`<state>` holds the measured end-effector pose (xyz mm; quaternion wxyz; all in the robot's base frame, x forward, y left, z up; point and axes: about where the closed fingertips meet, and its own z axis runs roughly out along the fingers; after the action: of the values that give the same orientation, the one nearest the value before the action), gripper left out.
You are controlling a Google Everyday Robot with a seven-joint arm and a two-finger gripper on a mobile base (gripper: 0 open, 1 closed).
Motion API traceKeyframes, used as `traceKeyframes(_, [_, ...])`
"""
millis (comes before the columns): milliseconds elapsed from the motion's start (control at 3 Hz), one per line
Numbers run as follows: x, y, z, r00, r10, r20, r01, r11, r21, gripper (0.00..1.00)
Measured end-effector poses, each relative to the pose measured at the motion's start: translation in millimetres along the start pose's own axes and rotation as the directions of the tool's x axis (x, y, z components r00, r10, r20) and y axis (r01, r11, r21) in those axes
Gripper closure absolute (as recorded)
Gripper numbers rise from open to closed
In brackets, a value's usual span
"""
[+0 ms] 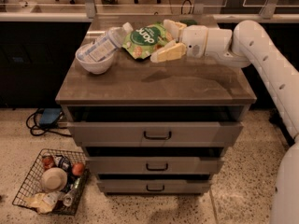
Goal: Pick blue plastic bottle from white bowl and place on counter
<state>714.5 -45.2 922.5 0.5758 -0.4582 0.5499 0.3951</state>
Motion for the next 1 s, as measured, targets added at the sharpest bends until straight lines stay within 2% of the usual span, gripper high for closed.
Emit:
traceKeyframes(667, [9, -9, 43, 0.998, 0.049, 0.039, -0.048, 0.9985, -0.025, 0.00])
traceKeyframes(1000, [11, -10, 70, 0.997, 0.065, 0.050, -0.062, 0.9959, -0.066, 0.00])
